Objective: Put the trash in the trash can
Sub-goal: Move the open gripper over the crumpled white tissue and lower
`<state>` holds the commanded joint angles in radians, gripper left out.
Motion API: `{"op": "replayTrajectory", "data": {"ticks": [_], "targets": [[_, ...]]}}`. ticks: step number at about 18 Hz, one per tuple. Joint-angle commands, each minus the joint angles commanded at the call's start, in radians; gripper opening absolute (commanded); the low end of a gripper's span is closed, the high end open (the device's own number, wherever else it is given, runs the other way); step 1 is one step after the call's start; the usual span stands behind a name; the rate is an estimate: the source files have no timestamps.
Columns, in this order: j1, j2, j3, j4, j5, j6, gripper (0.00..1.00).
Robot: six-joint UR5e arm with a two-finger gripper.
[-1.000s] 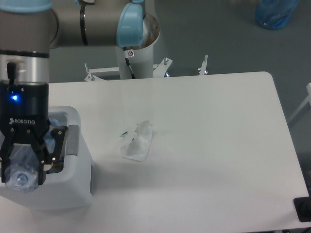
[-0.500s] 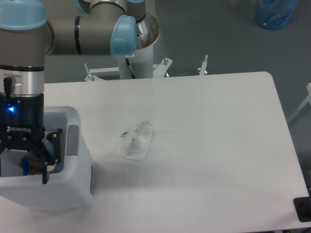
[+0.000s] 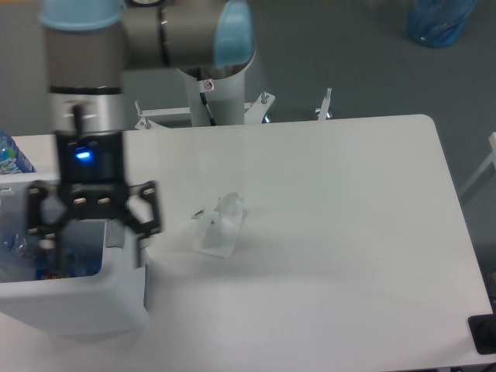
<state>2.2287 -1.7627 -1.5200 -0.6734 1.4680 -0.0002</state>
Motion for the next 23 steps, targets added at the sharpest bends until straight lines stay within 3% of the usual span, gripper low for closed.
{"op": "replayTrajectory", "data": {"ticks": [3, 7, 11, 15, 23], "targets": [[0.07, 0.064, -0.07, -0.018, -0.008, 0.144, 1.0], [0.146, 0.124, -0.164, -0.086, -0.023, 0.345, 1.0], [0.149, 0.146, -0.244, -0.136, -0.015, 0.503, 1.0], [0.14, 0.152, -0.334, -0.178, -0.003, 0.557, 1.0], [0.123, 0.089, -0.436, -0.179, 0.021, 0.724, 1.0]]}}
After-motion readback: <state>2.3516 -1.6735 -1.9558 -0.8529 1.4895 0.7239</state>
